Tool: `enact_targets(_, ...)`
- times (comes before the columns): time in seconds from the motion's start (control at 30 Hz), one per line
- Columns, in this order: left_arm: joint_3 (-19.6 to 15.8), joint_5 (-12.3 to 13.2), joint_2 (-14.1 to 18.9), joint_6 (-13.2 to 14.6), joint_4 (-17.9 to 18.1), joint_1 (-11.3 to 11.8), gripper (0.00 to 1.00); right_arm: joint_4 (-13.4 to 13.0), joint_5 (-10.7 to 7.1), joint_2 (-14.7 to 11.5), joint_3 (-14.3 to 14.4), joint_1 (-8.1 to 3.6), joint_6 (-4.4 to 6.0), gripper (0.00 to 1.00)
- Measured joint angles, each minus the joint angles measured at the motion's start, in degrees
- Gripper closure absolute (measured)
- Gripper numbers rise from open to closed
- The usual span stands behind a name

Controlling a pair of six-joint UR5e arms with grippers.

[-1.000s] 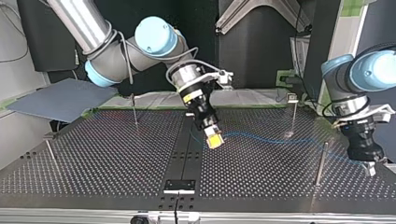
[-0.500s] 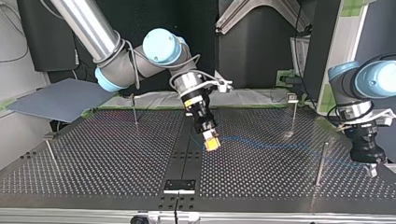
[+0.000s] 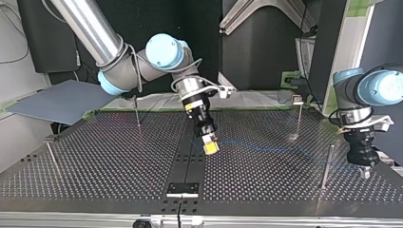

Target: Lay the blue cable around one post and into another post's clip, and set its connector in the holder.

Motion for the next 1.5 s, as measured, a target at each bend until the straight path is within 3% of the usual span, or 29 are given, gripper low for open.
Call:
enact_targets(0.33,0.9,2.57,-3.19,-0.05,-0.33,-0.78,1.0,0.86,1.92,0.27,0.0,-0.99,-0.92,1.0)
enact_targets(0.57,0.92,2.97,-3.48,-0.04,-0.39,-0.95,1.0,1.66,3.03,0.41,0.0,-1.91,-1.4,1.0)
enact_targets(0.93,0.85,3.65,-3.5,2.15,-1.53,-1.59,1.0,3.42,4.04,0.5,0.0,-2.24,-2.17,1.0)
enact_targets(0.97,0.85,3.66,-3.5,2.2,-1.55,-1.61,0.48,3.48,4.05,0.53,0.0,-2.24,-2.19,1.0)
enact_targets(1.0,0.85,3.63,-3.5,2.26,-1.6,-1.67,0.27,3.52,4.05,0.54,0.0,-2.24,-2.19,1.0)
enact_targets(1.03,0.85,3.53,-3.5,2.33,-1.78,-1.82,0.27,3.55,4.05,0.55,0.0,-2.25,-2.2,1.0)
enact_targets(1.1,0.85,3.15,-3.5,2.44,-2.32,-2.04,0.0,3.68,4.06,0.56,0.0,-2.25,-2.21,1.0)
enact_targets(1.4,0.85,-1.22,-3.5,3.18,-4.69,-2.72,0.0,5.3,5.06,0.78,0.04,-2.58,-2.22,1.0)
enact_targets(1.5,0.85,-1.55,-3.52,2.74,-4.8,-2.84,0.0,6.12,5.38,0.94,0.12,-2.92,-2.22,1.0)
